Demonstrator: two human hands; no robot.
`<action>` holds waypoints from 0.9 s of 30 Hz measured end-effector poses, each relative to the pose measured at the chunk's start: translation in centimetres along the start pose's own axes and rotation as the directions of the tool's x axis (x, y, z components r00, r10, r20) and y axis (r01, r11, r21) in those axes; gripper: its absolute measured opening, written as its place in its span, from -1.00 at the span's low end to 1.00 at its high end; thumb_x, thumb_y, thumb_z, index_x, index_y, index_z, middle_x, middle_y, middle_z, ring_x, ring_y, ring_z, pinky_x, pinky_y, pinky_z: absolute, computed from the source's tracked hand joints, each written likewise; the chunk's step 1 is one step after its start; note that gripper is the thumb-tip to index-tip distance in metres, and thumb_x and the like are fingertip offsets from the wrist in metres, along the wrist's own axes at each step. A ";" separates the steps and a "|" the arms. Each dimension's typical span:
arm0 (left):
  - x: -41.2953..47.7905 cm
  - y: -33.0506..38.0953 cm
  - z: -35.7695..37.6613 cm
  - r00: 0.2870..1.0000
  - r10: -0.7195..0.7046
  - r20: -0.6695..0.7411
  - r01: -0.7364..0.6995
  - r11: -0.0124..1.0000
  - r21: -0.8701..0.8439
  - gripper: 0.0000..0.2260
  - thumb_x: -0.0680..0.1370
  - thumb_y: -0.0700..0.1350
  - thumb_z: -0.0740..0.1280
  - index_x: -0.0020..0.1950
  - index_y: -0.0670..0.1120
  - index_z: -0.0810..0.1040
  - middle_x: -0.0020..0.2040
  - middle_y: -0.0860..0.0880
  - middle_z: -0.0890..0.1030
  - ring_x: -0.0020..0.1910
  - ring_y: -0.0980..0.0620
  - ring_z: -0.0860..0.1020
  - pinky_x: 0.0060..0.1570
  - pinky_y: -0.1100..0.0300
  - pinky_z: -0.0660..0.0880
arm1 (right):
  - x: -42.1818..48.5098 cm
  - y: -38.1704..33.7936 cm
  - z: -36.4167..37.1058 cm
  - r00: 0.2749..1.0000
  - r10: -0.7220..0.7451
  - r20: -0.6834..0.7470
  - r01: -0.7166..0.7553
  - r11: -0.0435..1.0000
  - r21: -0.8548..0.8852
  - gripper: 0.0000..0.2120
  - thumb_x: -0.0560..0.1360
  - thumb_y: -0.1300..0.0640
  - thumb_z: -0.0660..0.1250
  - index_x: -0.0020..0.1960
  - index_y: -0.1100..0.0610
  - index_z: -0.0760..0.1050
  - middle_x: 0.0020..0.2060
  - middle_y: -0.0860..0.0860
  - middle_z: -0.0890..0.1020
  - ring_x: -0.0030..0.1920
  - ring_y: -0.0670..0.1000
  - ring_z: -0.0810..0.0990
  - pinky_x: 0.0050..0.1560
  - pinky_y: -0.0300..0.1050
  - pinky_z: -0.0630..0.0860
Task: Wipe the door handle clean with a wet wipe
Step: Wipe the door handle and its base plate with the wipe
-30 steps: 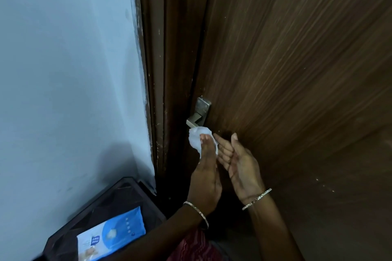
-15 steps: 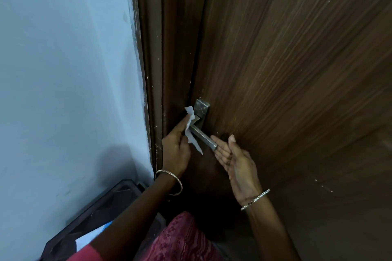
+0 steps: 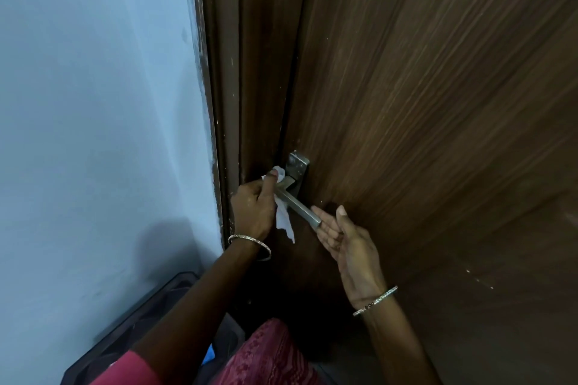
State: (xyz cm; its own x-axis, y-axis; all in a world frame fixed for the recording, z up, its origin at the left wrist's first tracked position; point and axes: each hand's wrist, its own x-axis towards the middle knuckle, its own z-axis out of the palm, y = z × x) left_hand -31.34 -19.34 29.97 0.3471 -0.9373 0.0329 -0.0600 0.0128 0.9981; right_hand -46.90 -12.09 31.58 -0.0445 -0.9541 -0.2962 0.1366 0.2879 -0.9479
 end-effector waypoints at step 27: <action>0.3 0.1 2.4 0.965 -0.176 -0.195 0.155 0.981 -0.118 -0.87 0.39 -0.07 0.54 -0.12 -0.08 0.73 -0.20 -0.03 0.71 -0.18 0.03 0.66 -0.12 0.16 0.59 | 0.1 0.7 0.2 0.999 -0.001 -0.051 0.006 0.996 0.092 -0.60 0.66 -0.09 0.13 0.09 0.04 0.70 0.12 -0.07 0.73 0.18 -0.06 0.68 0.50 0.11 0.30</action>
State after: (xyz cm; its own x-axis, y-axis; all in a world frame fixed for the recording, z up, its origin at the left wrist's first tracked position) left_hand -33.48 -20.48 29.97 0.5282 -0.8386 -0.1333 0.1048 -0.0914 0.9903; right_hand -46.57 -12.01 30.89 -0.0954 -0.9489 -0.3008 0.2264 0.2736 -0.9348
